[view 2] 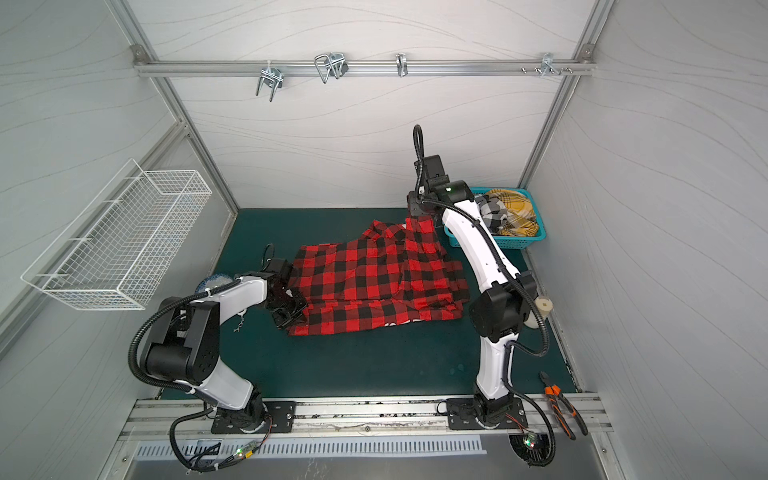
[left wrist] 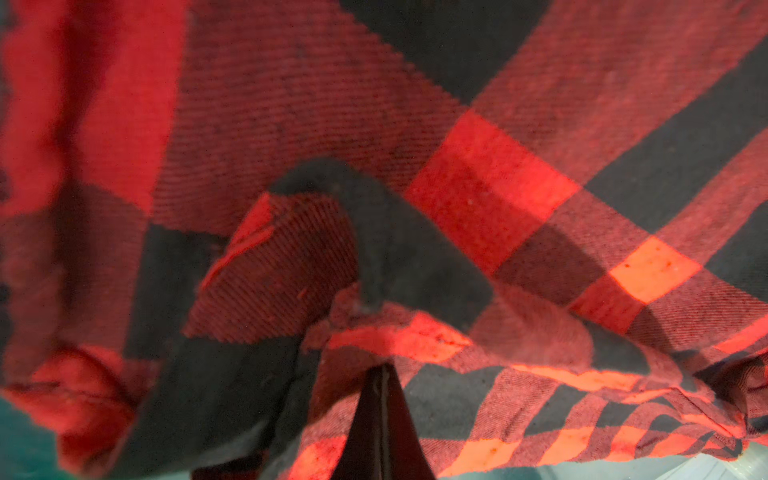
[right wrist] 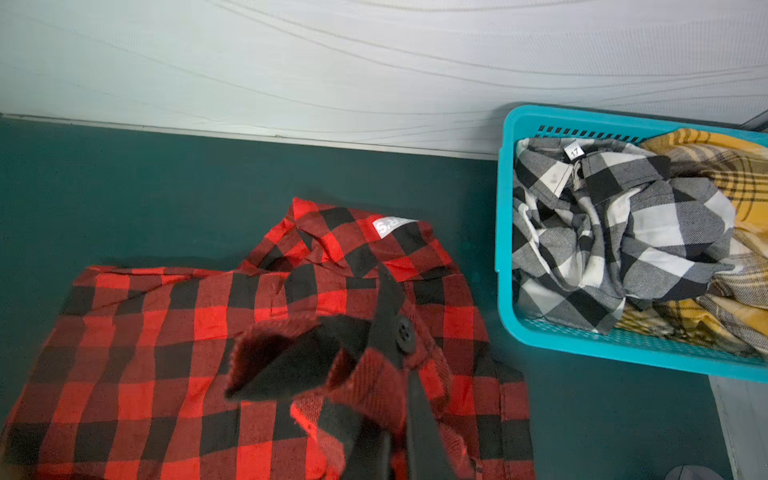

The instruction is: Fold and stack the long sleeve shirts

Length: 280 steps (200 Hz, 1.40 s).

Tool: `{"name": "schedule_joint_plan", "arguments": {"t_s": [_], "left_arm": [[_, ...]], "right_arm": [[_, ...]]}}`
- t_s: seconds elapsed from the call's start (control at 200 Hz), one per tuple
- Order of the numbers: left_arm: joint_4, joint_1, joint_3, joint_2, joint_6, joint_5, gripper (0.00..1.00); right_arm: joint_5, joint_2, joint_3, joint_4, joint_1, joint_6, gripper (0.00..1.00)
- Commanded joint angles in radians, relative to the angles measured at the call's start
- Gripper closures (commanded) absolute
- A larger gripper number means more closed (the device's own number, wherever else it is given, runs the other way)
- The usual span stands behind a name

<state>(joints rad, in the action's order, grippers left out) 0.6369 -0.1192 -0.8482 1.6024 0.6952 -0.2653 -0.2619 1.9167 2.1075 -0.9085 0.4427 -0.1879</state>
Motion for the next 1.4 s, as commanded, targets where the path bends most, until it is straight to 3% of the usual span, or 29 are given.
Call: {"name": "schedule_joint_plan", "arguments": {"t_s": [0.0,0.225,0.265,0.33,0.365,0.435,0.515,0.6,0.655,0.735,0.85,0.99,1.206,1.396], "left_arm": [[-0.015,-0.007,0.002,-0.010,0.003,0.009,1.00],[0.000,-0.014,-0.007,-0.161,0.083,-0.031,1.00],[0.014,-0.017,-0.011,-0.184,0.096,-0.031,1.00],[0.036,-0.022,-0.010,-0.218,0.112,-0.027,0.93],[0.049,-0.026,-0.005,-0.238,0.124,-0.020,0.84],[0.067,-0.040,0.012,-0.283,0.147,-0.004,0.66],[0.084,-0.074,0.027,-0.316,0.173,-0.004,0.55],[0.096,-0.143,0.022,-0.340,0.213,-0.001,0.46],[0.092,-0.201,0.017,-0.345,0.256,-0.009,0.34],[0.052,-0.279,0.009,-0.337,0.335,-0.025,0.31],[-0.022,-0.344,-0.022,-0.263,0.420,-0.053,0.33],[-0.131,-0.351,-0.056,-0.150,0.481,-0.105,0.37],[-0.141,-0.361,-0.133,-0.040,0.496,-0.073,0.44],[-0.143,-0.379,-0.158,0.029,0.508,-0.069,0.50]], "right_arm": [[-0.068,-0.088,-0.065,-0.030,0.058,-0.109,1.00],[-0.170,-0.202,-0.446,0.083,0.382,-0.468,0.98],[-0.154,-0.188,-0.497,0.093,0.439,-0.539,0.88],[-0.066,-0.157,-0.568,0.140,0.538,-0.573,0.48],[-0.039,-0.134,-0.583,0.135,0.585,-0.581,0.35],[-0.012,-0.112,-0.590,0.064,0.654,-0.594,0.24],[0.026,-0.170,-0.641,0.019,0.664,-0.604,0.19],[0.015,-0.301,-0.706,-0.014,0.651,-0.613,0.19],[0.012,-0.389,-0.750,-0.022,0.626,-0.611,0.19],[0.057,-0.478,-0.811,-0.039,0.537,-0.607,0.23],[0.114,-0.566,-0.904,-0.048,0.390,-0.594,0.31],[0.201,-0.656,-1.008,-0.022,0.264,-0.572,0.41],[0.247,-0.728,-1.121,0.002,0.233,-0.561,0.59],[0.250,-0.740,-1.159,0.017,0.229,-0.556,0.64]]}}
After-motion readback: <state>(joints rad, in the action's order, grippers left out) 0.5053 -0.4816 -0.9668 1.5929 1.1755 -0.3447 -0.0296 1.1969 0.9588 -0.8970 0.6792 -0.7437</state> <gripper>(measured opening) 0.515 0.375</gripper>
